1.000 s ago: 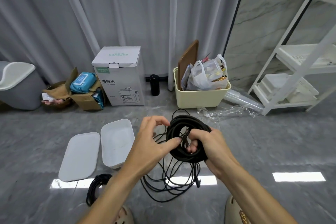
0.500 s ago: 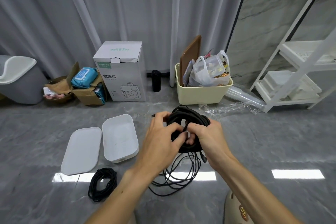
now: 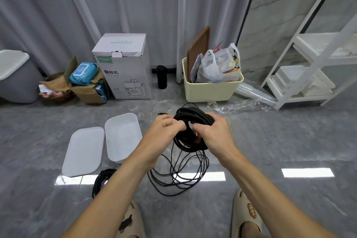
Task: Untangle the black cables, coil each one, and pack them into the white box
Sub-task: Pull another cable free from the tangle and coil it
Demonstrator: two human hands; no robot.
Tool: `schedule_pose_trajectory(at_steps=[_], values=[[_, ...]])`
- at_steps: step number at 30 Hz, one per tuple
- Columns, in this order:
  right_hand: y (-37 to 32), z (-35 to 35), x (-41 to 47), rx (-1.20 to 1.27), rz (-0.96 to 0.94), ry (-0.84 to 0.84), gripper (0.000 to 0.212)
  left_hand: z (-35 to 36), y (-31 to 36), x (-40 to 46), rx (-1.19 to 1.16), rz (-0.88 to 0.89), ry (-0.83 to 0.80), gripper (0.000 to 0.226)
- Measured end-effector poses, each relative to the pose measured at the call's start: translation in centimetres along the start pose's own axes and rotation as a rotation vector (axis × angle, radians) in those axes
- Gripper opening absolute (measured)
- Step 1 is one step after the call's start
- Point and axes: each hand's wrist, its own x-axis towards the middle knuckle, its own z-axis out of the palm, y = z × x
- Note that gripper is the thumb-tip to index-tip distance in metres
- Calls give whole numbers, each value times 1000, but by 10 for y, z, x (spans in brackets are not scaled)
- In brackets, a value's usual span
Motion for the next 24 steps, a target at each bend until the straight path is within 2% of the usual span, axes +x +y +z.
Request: schedule_pose_trajectory(at_steps=[2, 6, 10, 12, 15, 17, 19, 21, 24], values=[[2, 4, 1, -28, 8, 5, 8, -2, 0, 1, 25, -35, 67, 29], [4, 4, 3, -83, -3, 57, 11, -6, -2, 1, 38, -45, 124, 46], [6, -2, 5, -98, 15, 90, 8, -5, 6, -3, -162, -78, 43, 27], [6, -3, 5, -82, 29, 84, 12, -6, 10, -3, -179, -113, 5, 25], [7, -2, 5, -78, 54, 75, 15, -10, 11, 1, 46, -64, 66, 31], [7, -4, 6, -93, 52, 84, 9, -11, 8, 2, 249, 38, 111, 36], [7, -9, 7, -85, 55, 79, 5, -13, 4, 1, 378, 108, 111, 32], [6, -14, 6, 3, 75, 61, 11, -16, -1, 5, 413, 115, 92, 26], [4, -14, 4, 238, 137, 5, 14, -24, -4, 10, 385, 110, 89, 38]])
